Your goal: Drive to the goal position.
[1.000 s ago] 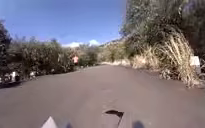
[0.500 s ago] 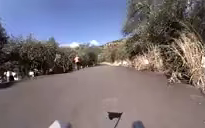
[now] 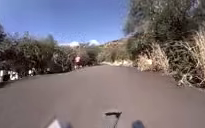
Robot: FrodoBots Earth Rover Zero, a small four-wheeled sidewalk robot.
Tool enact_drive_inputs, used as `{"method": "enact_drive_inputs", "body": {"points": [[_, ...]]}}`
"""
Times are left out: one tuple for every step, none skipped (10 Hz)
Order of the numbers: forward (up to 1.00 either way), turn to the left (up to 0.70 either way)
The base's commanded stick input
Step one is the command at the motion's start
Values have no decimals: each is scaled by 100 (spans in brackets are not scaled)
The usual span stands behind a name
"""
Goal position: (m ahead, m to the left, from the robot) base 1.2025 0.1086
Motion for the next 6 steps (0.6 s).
{"method": "enact_drive_inputs", "body": {"points": [[85, 0], [85, 0], [85, 0], [85, 0], [85, 0], [85, 0]]}}
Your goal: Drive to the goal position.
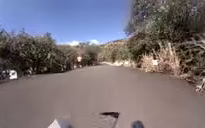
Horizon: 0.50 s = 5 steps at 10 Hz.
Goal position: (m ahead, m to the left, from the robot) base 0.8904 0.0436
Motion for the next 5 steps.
{"method": "enact_drive_inputs", "body": {"points": [[85, 0], [85, 0], [85, 0], [85, 0], [85, 0]]}}
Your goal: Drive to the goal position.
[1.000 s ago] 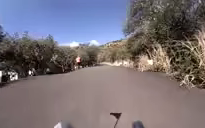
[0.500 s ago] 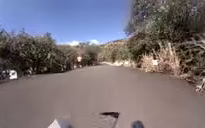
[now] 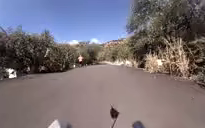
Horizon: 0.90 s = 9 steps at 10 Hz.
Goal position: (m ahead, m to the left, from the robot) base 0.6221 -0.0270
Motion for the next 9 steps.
{"method": "enact_drive_inputs", "body": {"points": [[85, 0], [85, 0], [56, 0], [25, 0], [0, 0], [0, 0], [0, 0], [0, 0], [0, 0]]}}
